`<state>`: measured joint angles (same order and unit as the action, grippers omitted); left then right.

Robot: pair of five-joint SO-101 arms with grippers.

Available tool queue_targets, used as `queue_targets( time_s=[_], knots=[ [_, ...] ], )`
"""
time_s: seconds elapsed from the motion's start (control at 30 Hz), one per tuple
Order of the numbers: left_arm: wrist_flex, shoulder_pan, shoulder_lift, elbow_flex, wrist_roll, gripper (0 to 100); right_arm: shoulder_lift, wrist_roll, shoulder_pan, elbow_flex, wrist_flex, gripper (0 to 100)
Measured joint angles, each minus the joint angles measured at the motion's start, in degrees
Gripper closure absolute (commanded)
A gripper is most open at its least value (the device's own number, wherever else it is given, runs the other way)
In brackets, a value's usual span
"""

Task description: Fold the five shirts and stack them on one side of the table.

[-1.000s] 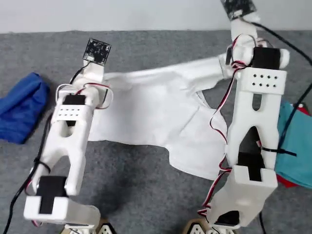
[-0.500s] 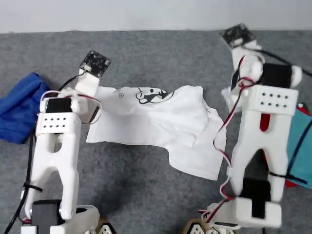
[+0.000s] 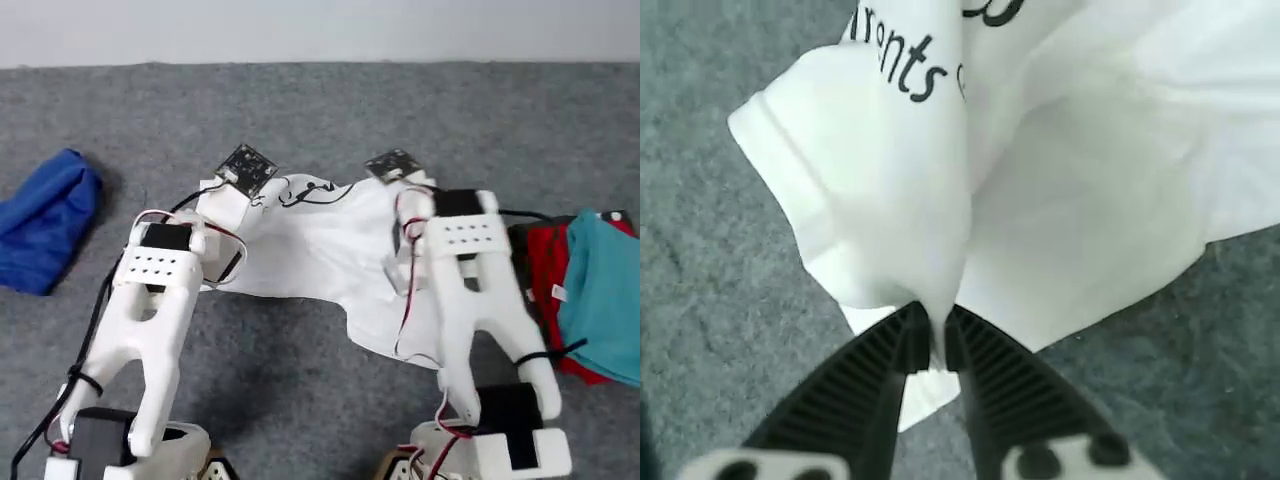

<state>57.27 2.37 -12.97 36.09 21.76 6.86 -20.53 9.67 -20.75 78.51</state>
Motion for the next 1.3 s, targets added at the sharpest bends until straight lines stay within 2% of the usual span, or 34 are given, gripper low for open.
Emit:
queue_targets(
  time_s=[0.13, 0.27, 0.7, 0.83, 0.9, 1.2, 1.3],
  knots=[
    [0.0, -0.1, 0.0, 0.4, 0.0, 99, 0.0, 0.3, 2.7, -3.4, -7.0, 83.5],
    [0.0, -0.2, 0.0, 0.4, 0.0, 99, 0.0, 0.3, 4.0, -6.2, -9.7, 83.4],
    [0.0, 0.0, 0.0, 0.4, 0.0, 99, -4.0, 1.3, 3.9, -11.3, -19.3, 83.9],
    [0.0, 0.0, 0.0, 0.4, 0.0, 99, -10.5, 1.3, 3.9, -11.2, -22.9, 94.7],
    [0.0, 0.0, 0.0, 0.4, 0.0, 99, -12.0, 1.4, 3.6, -10.0, -23.0, 99.2],
    [0.0, 0.0, 0.0, 0.4, 0.0, 99, -12.3, 1.4, 3.6, -8.3, -23.2, 98.8],
    [0.0, 0.0, 0.0, 0.4, 0.0, 99, -10.8, 1.4, 3.6, -7.1, -20.0, 98.8]
  ],
)
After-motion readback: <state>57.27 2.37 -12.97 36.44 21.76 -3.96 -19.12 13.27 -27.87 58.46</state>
